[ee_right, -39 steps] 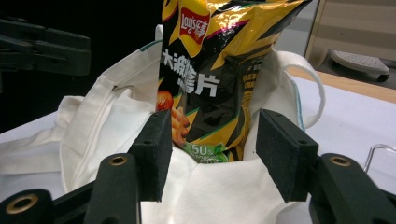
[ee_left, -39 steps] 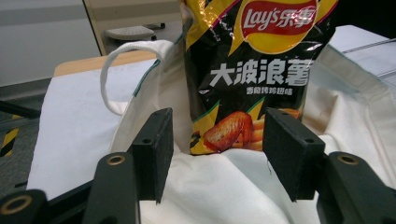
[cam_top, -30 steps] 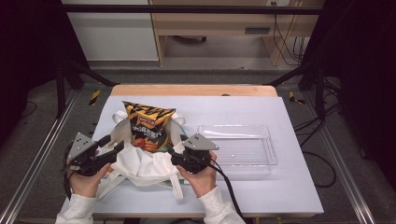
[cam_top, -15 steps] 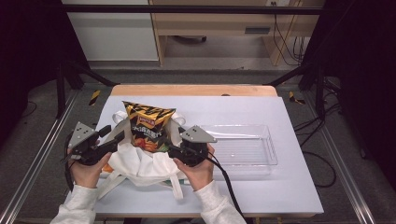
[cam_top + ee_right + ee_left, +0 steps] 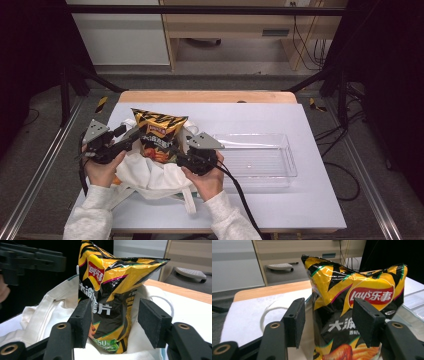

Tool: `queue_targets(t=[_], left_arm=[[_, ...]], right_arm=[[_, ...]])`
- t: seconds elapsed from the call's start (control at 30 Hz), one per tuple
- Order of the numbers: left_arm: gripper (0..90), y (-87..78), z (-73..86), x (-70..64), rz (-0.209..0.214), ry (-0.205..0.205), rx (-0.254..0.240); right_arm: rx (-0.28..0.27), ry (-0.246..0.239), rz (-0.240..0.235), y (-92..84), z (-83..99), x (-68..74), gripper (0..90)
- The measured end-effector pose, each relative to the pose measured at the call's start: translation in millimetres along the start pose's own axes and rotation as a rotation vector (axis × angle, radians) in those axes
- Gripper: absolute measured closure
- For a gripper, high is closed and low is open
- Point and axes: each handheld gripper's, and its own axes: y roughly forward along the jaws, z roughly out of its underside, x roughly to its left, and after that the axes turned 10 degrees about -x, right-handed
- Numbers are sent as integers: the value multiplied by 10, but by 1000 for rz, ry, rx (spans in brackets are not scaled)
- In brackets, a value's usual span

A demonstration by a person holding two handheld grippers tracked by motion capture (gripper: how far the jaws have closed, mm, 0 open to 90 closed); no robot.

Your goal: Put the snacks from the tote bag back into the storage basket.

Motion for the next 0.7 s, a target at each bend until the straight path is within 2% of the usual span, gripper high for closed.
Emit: queue_targets(t=[0.13, 0.4, 0.5, 0.7], left_arm=[[443, 129, 18, -26, 23, -3, 7], [460, 257, 77, -52, 31, 17, 50], [494, 302, 95, -61, 31, 17, 60], [656, 352, 126, -7, 32, -21, 85]], right_arm=[[6, -1, -10, 53, -4, 19, 468], [9, -3, -7, 150, 19, 56, 469], [13, -4, -5, 198, 43, 65, 454], [25, 2, -5, 300, 59, 68, 437]])
